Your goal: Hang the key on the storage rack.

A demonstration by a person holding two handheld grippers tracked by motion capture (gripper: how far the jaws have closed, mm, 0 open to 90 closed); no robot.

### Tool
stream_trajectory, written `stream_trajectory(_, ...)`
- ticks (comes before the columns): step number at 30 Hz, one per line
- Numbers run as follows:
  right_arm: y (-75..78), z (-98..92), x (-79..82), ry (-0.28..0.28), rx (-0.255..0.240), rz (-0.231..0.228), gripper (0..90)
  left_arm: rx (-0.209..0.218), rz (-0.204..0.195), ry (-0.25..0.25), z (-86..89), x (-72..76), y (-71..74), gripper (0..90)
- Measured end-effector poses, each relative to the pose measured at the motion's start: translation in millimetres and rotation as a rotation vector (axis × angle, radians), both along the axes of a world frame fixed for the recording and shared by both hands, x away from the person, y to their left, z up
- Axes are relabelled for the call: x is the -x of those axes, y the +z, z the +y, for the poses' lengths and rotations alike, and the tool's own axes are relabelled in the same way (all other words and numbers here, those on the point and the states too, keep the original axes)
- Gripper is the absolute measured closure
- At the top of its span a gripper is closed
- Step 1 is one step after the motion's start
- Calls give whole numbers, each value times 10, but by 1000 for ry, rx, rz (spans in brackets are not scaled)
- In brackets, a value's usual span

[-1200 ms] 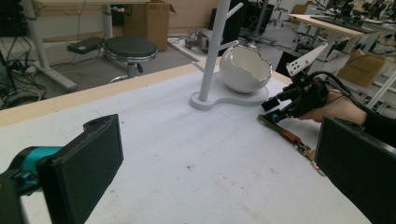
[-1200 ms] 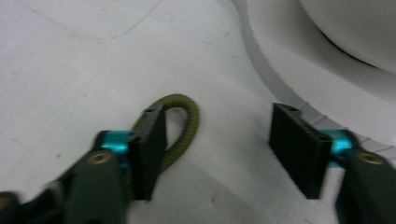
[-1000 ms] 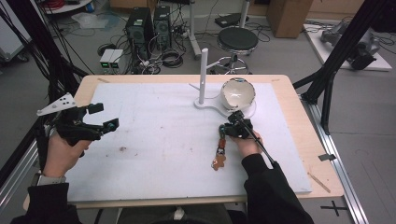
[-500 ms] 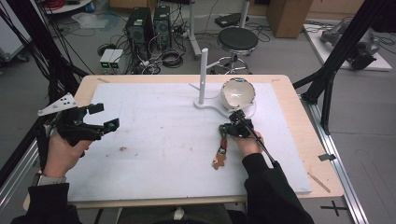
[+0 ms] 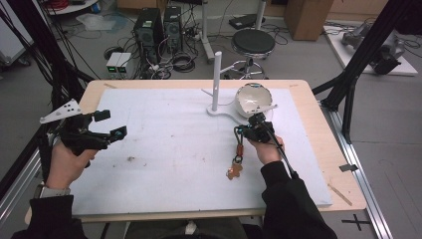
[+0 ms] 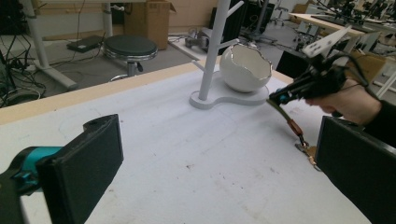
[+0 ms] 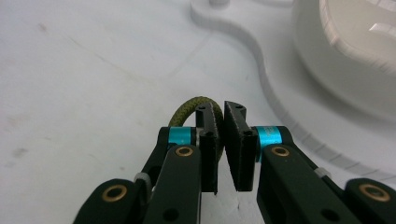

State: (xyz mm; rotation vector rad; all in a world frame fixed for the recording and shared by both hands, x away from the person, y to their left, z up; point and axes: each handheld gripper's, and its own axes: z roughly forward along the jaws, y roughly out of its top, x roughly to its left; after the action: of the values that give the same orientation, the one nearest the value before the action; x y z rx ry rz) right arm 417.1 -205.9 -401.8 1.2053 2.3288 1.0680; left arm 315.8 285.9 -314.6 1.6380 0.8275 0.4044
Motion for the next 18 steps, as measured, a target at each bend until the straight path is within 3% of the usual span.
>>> stream_trajectory(2,151,-42,55,-2,-36,-43,849,2,-2,1,5,3,4,17)
stream_trajectory(4,387,-137,139,-19,-120,-112,849,0,-6,0,8,6,14,17)
stream_trajectory(5,387,-137,139,-19,-120,-112,849,0,-6,0,8,6,14,17)
stream_trajectory(6,540,-194,185,-23,-165,-149,849,-2,-9,1,10,10,26,17)
stream_trajectory(7,540,-194,185,-23,-165,-149,849,-2,-9,1,10,10,26,17)
stream_trajectory(8,683,-228,241,-19,-190,-188,849,-4,-10,2,16,16,36,17)
stream_trajectory(10,730,-236,263,-15,-199,-200,849,-3,-12,2,22,19,41,17)
stream_trajectory(12,904,-249,337,13,-215,-237,849,0,-15,3,25,21,45,17)
stream_trajectory(18,1001,-145,363,50,-193,-258,849,2,-10,1,2,21,41,17)
